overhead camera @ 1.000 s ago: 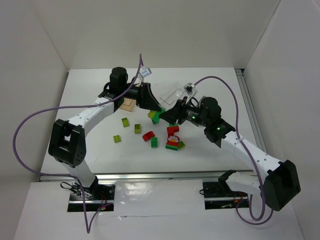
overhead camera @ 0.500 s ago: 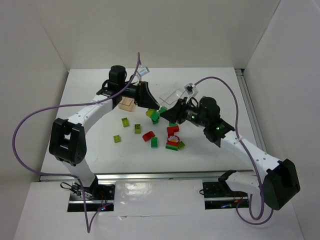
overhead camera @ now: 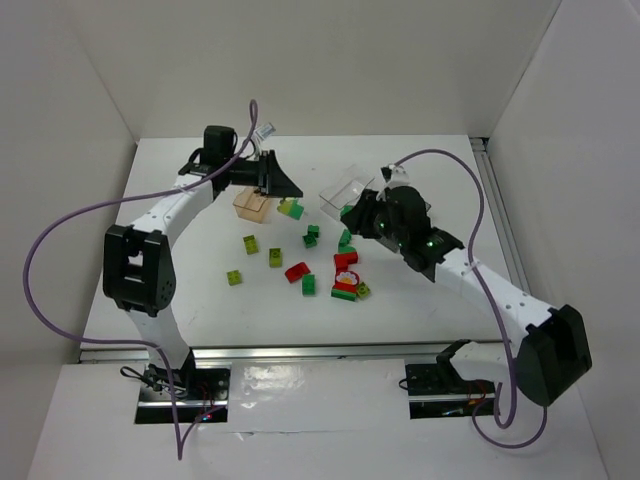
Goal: Sort the legos into containers by color
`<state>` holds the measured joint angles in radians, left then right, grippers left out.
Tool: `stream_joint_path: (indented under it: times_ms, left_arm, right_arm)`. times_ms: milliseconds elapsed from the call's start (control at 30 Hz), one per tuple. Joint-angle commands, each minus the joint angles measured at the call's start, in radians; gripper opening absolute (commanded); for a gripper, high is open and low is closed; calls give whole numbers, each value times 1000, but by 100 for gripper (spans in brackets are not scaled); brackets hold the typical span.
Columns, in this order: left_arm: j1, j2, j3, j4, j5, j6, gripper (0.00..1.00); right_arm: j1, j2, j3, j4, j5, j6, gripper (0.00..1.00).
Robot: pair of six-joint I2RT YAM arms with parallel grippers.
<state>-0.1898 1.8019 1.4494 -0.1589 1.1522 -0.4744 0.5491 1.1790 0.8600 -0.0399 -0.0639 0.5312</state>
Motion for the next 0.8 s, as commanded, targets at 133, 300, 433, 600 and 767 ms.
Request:
stream_joint_path:
  times_ms: [133,300,433,600,767]
  left_arm:
    - [4,-19,103,-271,-561,26,0]
    - [4,-42,94,-280,-589,16,0]
    - [4,-42,124,-280,-589,16,0]
    - [15,-33,137,-280,-554,16,0]
    - [24,-12,158,-280,-525,16,0]
  right_arm:
    - [-5,223,230,-186,408,-33,16]
    - [-26,398,408,-195,421,-85,16]
    - [-52,536,532,-175,380,-117,18]
    - [-94,691,642,-196,314,-135,21]
    - [-112,766,683,-164,286,-154,27]
